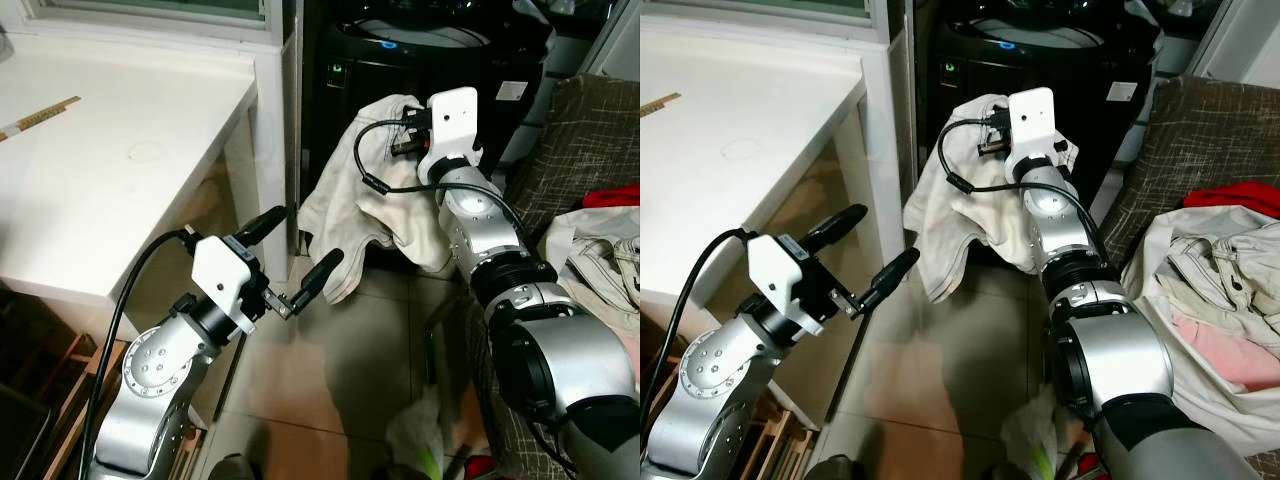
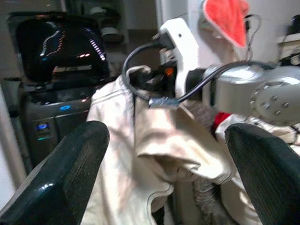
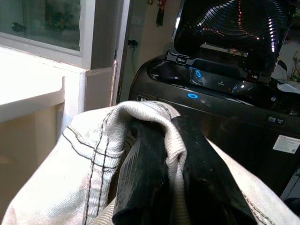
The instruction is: Clothes washing
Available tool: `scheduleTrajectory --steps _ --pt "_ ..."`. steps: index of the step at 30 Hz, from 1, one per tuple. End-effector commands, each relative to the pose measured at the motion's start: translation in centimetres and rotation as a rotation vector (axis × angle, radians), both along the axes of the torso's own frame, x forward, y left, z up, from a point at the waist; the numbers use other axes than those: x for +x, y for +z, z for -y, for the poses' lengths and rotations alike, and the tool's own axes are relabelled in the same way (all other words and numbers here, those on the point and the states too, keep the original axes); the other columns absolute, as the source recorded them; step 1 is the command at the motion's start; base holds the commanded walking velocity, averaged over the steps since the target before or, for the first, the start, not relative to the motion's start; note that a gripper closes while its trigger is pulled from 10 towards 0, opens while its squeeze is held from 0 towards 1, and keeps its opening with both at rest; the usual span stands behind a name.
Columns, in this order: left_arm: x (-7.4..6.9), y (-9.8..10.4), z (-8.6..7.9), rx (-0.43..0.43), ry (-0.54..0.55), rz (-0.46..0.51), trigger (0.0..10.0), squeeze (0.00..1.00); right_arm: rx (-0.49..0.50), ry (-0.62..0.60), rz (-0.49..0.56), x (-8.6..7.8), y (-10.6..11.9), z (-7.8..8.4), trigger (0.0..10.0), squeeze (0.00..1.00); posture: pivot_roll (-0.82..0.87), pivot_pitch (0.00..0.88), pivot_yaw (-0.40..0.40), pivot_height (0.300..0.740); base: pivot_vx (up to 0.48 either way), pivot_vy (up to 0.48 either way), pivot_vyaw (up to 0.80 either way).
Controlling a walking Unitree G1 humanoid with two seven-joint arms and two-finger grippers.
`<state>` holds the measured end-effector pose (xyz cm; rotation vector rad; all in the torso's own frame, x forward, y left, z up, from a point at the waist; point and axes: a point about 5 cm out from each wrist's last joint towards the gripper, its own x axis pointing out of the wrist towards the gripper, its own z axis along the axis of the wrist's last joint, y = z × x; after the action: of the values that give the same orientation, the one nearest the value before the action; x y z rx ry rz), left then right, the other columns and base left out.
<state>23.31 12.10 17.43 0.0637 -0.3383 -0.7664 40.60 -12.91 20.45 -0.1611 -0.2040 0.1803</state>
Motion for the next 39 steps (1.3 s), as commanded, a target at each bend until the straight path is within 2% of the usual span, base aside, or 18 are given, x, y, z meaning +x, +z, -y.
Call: scheduleTrajectory --steps 1,5,8,11,12,14,16,19,20,24,28,30,31,32,34,39 --pt "-0.3 0.5 0.3 -0.015 -0.029 0.021 10.0 0.00 0.019 0.004 0.041 -0.1 0.5 0.2 10.0 0.00 0.07 0.026 -0.050 0.740 0.000 0.000 0.00" --pt "-0.4 0.7 0.1 -0.039 -0.023 0.036 10.0 0.00 0.009 0.020 0.018 -0.6 -1.0 0.2 10.0 0.00 0.07 0.027 -0.050 0.740 0.000 0.000 0.00" --pt "-0.4 1.0 0.1 -0.060 -0.010 0.041 10.0 0.00 0.014 0.009 -0.003 -1.0 -2.1 0.5 10.0 0.00 0.09 0.023 -0.051 0.740 0.000 0.000 0.00" --pt "-0.5 1.6 0.0 -0.062 -0.011 0.054 10.0 0.00 -0.009 0.004 -0.057 -1.7 -4.3 1.2 10.0 0.00 0.10 0.020 -0.054 0.740 0.000 0.000 0.00" --pt "-0.5 1.6 0.0 -0.062 -0.011 0.054 10.0 0.00 -0.009 0.004 -0.057 -1.7 -4.3 1.2 10.0 0.00 0.10 0.020 -0.054 0.740 0.000 0.000 0.00" --pt "-0.5 1.5 -0.3 -0.045 -0.005 0.047 10.0 0.00 -0.017 -0.021 -0.110 -2.7 -6.5 2.1 10.0 0.00 0.09 0.018 -0.058 0.740 0.000 0.000 0.00" --pt "-0.6 1.4 -0.3 -0.040 -0.003 0.045 10.0 0.00 -0.020 -0.027 -0.117 -3.0 -6.9 2.3 10.0 0.00 0.09 0.017 -0.059 0.740 0.000 0.000 0.00" --pt "-0.5 1.3 -0.8 -0.060 0.028 0.037 10.0 0.00 -0.026 -0.003 -0.165 -5.2 -9.9 2.4 10.0 0.00 0.07 0.012 -0.038 0.740 0.000 0.000 0.00" --pt "-0.5 1.3 -0.8 -0.063 0.028 0.037 10.0 0.00 -0.028 0.003 -0.167 -5.5 -10.1 2.3 10.0 0.00 0.07 0.012 -0.038 0.740 0.000 0.000 0.00" --pt "-0.4 1.3 -0.6 -0.063 0.014 0.031 10.0 0.00 -0.022 0.000 -0.152 -5.4 -9.9 1.9 10.0 0.00 0.07 0.011 -0.016 0.740 0.000 0.000 0.00" --pt "0.2 1.5 -0.6 -0.039 0.011 0.025 10.0 0.00 -0.006 -0.008 -0.091 -4.6 -8.2 1.1 10.0 0.00 0.06 0.005 0.007 0.740 0.000 0.000 0.00" --pt "1.1 1.1 -1.0 0.004 0.096 0.012 10.0 0.00 0.010 -0.021 -0.079 -4.4 -7.7 1.0 10.0 0.00 0.06 0.003 0.021 0.740 0.000 0.000 0.00" --pt "1.1 1.1 -1.0 0.004 0.096 0.012 10.0 0.00 0.010 -0.021 -0.079 -4.4 -7.7 1.0 10.0 0.00 0.06 0.003 0.021 0.740 0.000 0.000 0.00" --pt "2.5 0.4 -1.4 0.050 0.222 -0.033 10.0 0.00 0.019 -0.024 -0.068 -4.3 -7.3 0.7 10.0 0.00 0.06 0.006 0.023 0.740 0.000 0.000 0.00" --pt "3.4 0.1 -1.7 0.062 0.321 -0.052 10.0 0.00 0.043 -0.015 -0.069 -4.3 -7.1 0.2 10.0 0.00 0.06 0.011 0.018 0.740 0.000 0.000 0.00" --pt "3.6 -0.2 -1.5 0.074 0.360 -0.050 10.0 0.00 0.053 0.024 -0.088 -4.6 -7.4 -0.9 10.0 0.00 0.05 0.022 0.004 0.740 0.000 0.000 -0.49"
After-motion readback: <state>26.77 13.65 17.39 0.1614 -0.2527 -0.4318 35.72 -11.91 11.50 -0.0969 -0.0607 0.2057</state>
